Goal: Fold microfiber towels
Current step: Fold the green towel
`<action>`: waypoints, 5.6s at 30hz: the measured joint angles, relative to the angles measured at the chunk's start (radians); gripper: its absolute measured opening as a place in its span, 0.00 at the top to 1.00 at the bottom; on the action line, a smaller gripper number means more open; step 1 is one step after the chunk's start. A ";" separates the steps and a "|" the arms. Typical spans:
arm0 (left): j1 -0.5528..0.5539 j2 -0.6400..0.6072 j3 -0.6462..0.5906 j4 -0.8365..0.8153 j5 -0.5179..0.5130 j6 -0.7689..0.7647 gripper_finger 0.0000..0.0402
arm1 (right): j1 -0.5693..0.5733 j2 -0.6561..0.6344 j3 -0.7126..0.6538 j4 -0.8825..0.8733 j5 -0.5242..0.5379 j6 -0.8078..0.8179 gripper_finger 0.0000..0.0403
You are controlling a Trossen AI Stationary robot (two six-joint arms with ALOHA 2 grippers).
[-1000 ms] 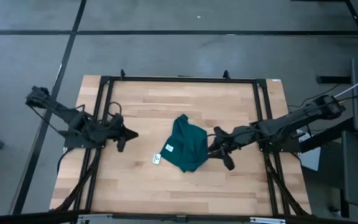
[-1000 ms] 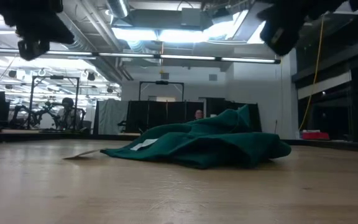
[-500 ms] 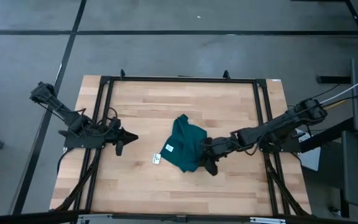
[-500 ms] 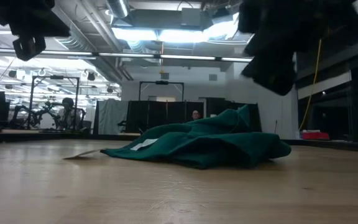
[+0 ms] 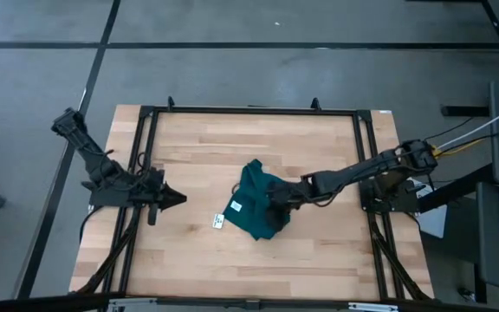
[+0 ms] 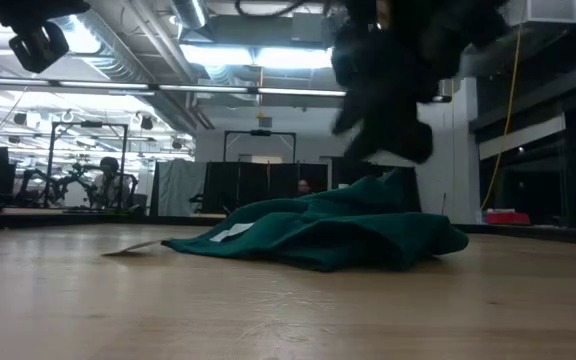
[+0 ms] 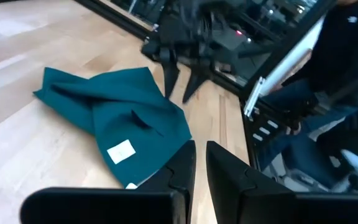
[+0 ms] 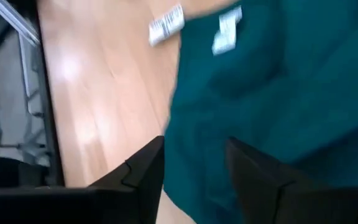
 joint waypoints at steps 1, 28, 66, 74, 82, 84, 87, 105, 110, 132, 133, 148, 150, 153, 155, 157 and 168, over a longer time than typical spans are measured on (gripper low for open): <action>-0.012 0.000 0.000 -0.004 -0.005 0.000 0.92 | -0.004 -0.002 0.027 -0.016 0.001 0.000 0.56; -0.273 0.000 0.000 0.033 -0.251 0.016 0.92 | 0.007 0.159 0.205 -0.393 0.022 0.044 0.59; -0.337 0.065 0.000 0.145 -0.528 0.018 0.96 | -0.418 -0.046 0.931 -1.127 0.342 -0.452 0.88; -0.337 0.102 0.000 0.173 -0.503 0.018 0.92 | -0.271 -0.184 0.554 -0.611 -0.098 -0.234 0.54; -0.217 0.174 0.000 0.200 -0.399 -0.013 0.97 | 0.112 -0.187 0.148 -0.310 0.216 0.167 0.52; -0.139 0.186 0.000 0.212 -0.303 -0.006 0.98 | 0.116 -0.182 0.104 -0.348 0.261 0.218 0.56; -0.025 0.190 -0.001 0.271 -0.190 0.063 0.98 | 0.116 -0.170 0.082 -0.323 0.272 0.215 0.60; 0.074 0.105 0.000 0.355 0.014 0.200 0.99 | -0.084 -0.043 0.081 -0.418 0.224 -0.226 0.45; 0.056 0.101 0.000 0.365 0.005 0.200 0.99 | -0.118 -0.015 0.082 -0.434 0.232 -0.271 0.36; 0.022 0.091 0.096 0.265 -0.039 0.235 0.99 | -0.117 0.140 0.106 -0.412 0.216 -0.300 0.96; 0.022 0.091 0.096 0.265 -0.039 0.236 0.99 | -0.114 0.140 0.121 -0.416 0.216 -0.297 0.97; -0.079 0.055 0.096 0.264 -0.219 0.335 0.99 | 0.028 0.131 0.782 -0.489 0.348 -0.516 0.99; -0.097 0.039 0.096 0.264 -0.239 0.353 0.99 | 0.034 0.125 0.857 -0.673 0.403 -0.509 1.00; -0.116 0.018 0.096 0.262 -0.248 0.391 0.99 | 0.046 0.122 0.881 -0.770 0.446 -0.505 1.00; -0.117 0.006 0.096 0.249 -0.249 0.399 0.99 | 0.048 0.124 0.887 -0.753 0.364 -0.502 1.00; -0.117 -0.007 0.096 0.243 -0.251 0.399 0.99 | 0.065 0.125 0.875 -0.912 0.411 -0.467 1.00; -0.118 -0.013 0.096 0.233 -0.215 0.395 0.99 | -0.104 -0.033 0.599 -0.937 0.698 -0.254 0.86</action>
